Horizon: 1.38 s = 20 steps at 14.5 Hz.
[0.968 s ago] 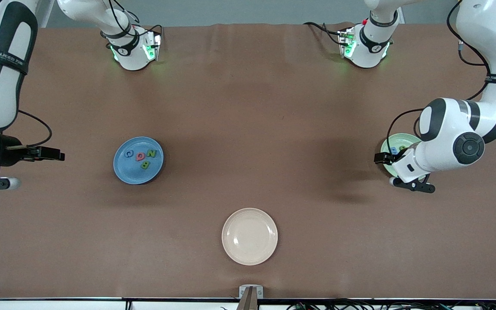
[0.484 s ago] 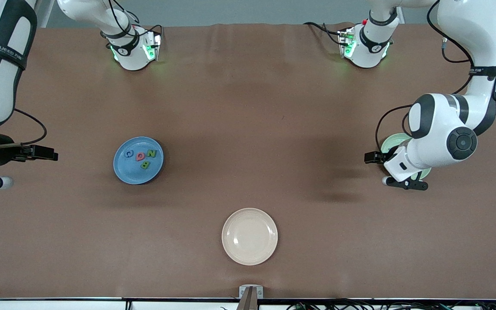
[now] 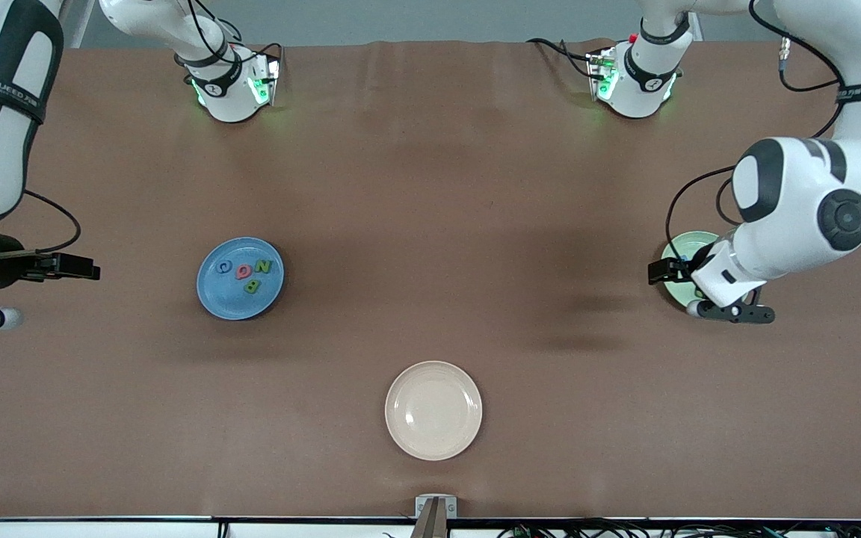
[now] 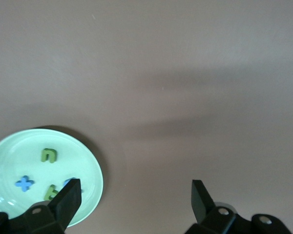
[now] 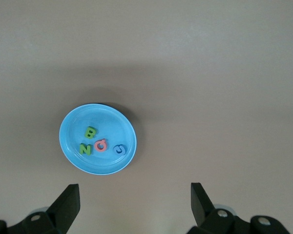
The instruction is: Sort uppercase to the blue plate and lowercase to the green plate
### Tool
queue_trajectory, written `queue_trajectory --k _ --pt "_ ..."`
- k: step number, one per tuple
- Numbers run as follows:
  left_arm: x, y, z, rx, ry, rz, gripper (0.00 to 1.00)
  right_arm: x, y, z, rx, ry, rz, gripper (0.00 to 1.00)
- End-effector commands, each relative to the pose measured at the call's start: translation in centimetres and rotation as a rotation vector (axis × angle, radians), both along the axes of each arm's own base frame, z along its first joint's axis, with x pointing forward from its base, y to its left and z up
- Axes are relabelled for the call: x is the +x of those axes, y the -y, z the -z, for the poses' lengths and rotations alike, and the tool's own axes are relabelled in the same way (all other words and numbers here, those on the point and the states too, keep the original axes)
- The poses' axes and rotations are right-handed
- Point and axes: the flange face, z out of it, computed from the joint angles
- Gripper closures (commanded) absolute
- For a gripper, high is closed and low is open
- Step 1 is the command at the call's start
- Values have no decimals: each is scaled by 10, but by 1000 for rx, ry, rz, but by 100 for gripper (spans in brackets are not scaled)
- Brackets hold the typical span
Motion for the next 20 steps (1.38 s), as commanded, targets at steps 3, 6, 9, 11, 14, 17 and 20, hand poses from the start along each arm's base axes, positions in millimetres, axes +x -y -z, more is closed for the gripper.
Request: queue_trajectory --k 3,6,9,11,14,17,20 --pt "-17 -27 -77 -29 100 -55 1 1 -9 -2 -12 -2 -14 0" --pt "-34 -34 -118 -40 81 -51 1 -1 -6 -2 -1 -12 6 0" --pt "-37 -44 -164 -24 72 -45 1 -4 -7 -8 37 -19 50 0" --pt "-39 -44 -187 10 69 -27 1 -11 -21 -27 -16 -11 33 0" --pt "-42 -45 -209 33 71 -18 1 -27 -44 -56 -52 9 39 0" --pt "-45 -46 -236 34 84 -15 1 -56 -44 -79 -27 27 40 0" --pt "-50 -56 -251 34 86 -25 1 -71 -35 -97 -25 58 49 0"
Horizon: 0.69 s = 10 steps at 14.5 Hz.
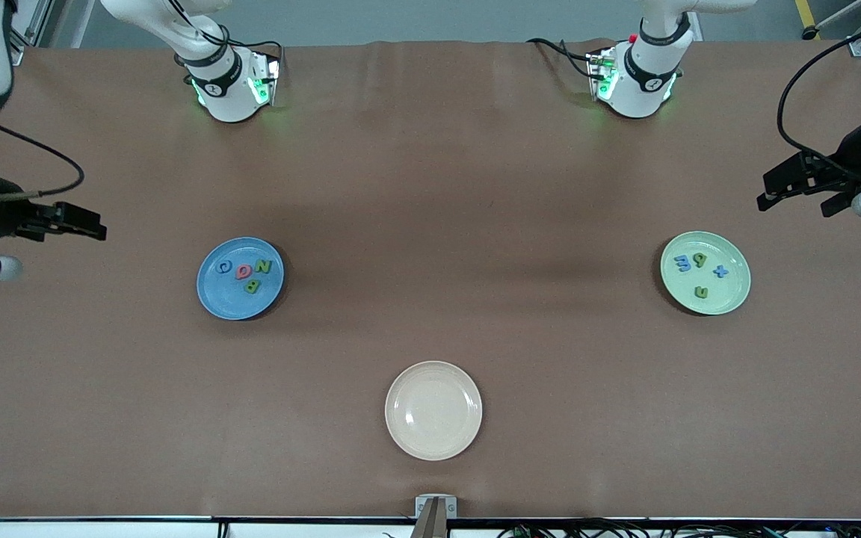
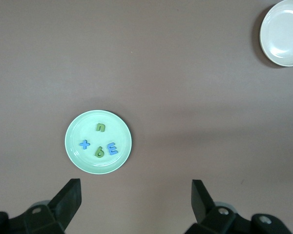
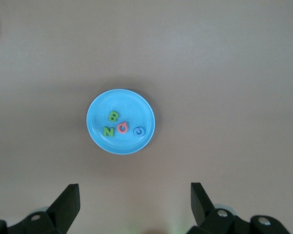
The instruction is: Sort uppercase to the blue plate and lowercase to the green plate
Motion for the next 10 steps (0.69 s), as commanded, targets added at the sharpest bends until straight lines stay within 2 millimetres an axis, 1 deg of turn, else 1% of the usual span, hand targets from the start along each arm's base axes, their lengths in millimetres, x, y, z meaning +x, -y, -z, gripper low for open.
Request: queue_trajectory --k 1,2,3,4,5,7,10 --pt "-4 -4 -14 18 -4 1 1 -18 7 -7 -10 19 12 0" --pt "-4 -5 -14 19 -6 -2 1 -20 12 -7 -7 14 15 0" --pt "-6 -2 -16 20 -3 4 1 -22 22 -7 -2 9 24 0" --pt "-9 -2 -22 18 8 4 1 -23 18 -8 0 12 14 0" --pt "-10 -3 -24 19 11 1 1 -25 16 -10 1 13 11 0" --pt "-10 -6 -24 18 11 -1 1 -34 16 -10 3 12 11 0" --pt "-10 -4 -23 19 9 -2 1 -37 16 -8 2 7 11 0"
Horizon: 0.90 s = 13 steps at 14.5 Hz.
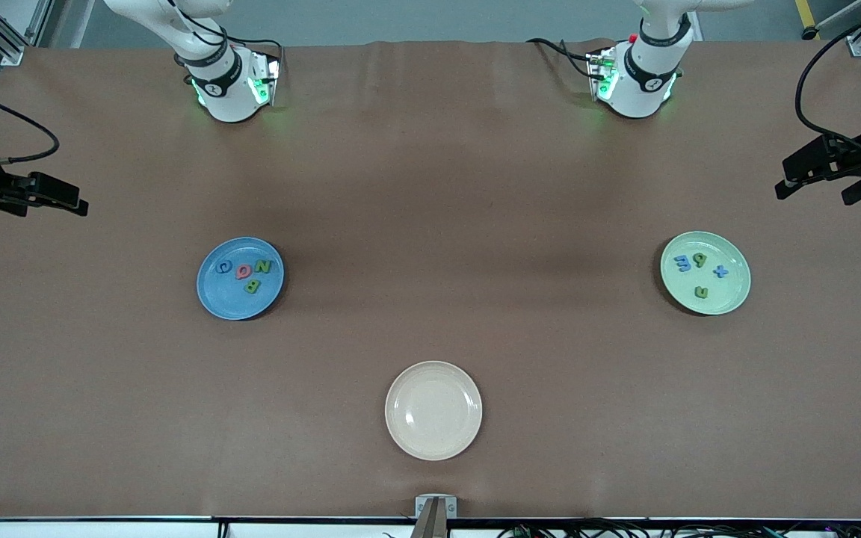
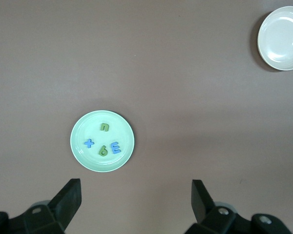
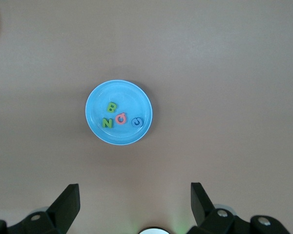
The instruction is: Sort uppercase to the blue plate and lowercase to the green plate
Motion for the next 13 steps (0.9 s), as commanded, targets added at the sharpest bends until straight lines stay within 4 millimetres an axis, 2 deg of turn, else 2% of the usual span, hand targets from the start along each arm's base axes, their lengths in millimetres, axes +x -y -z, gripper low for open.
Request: queue_trajectory --k 1,6,13 --pt "-5 1 -6 17 -3 3 1 -14 1 -2 -15 11 -8 0" --pt "-6 -1 -15 17 15 -1 1 -20 1 -13 -8 31 -78 0" --pt "-5 16 -24 41 29 -49 1 -47 3 -39 -27 75 -89 0"
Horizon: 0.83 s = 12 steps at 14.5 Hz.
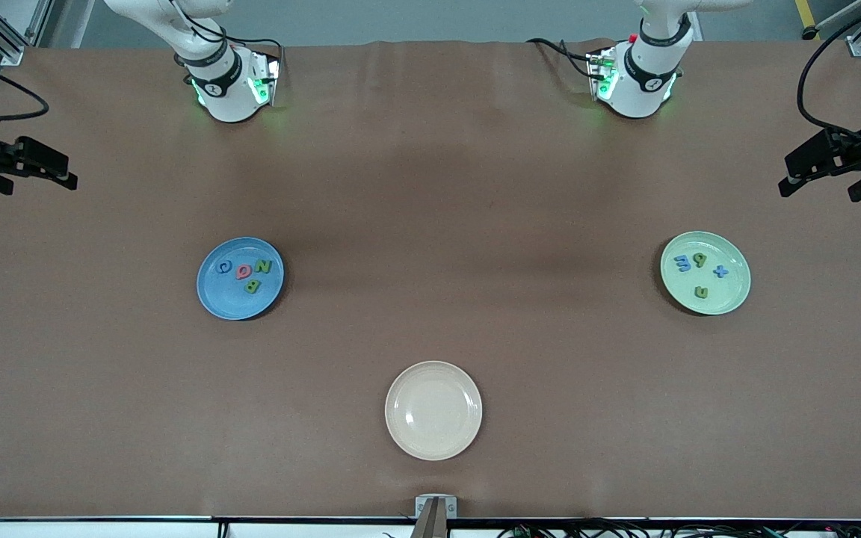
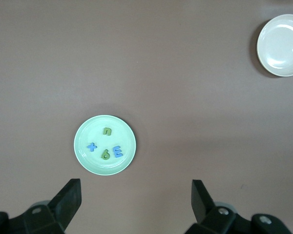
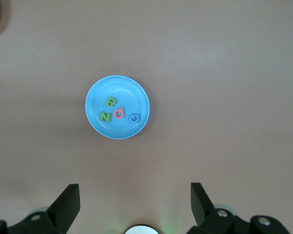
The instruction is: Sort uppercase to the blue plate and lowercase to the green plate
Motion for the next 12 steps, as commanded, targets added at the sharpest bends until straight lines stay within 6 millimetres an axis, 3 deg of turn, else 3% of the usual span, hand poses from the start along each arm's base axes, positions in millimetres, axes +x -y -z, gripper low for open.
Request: queue_trajectory --k 1,6,12 --pt "-4 2 -8 16 0 -36 1 -19 1 -12 -18 31 -12 0" --pt "-4 1 -8 16 3 -39 0 -28 3 -28 -19 65 -4 0" --pt "-5 -1 -9 12 7 -30 0 -29 2 -26 -62 57 -18 0"
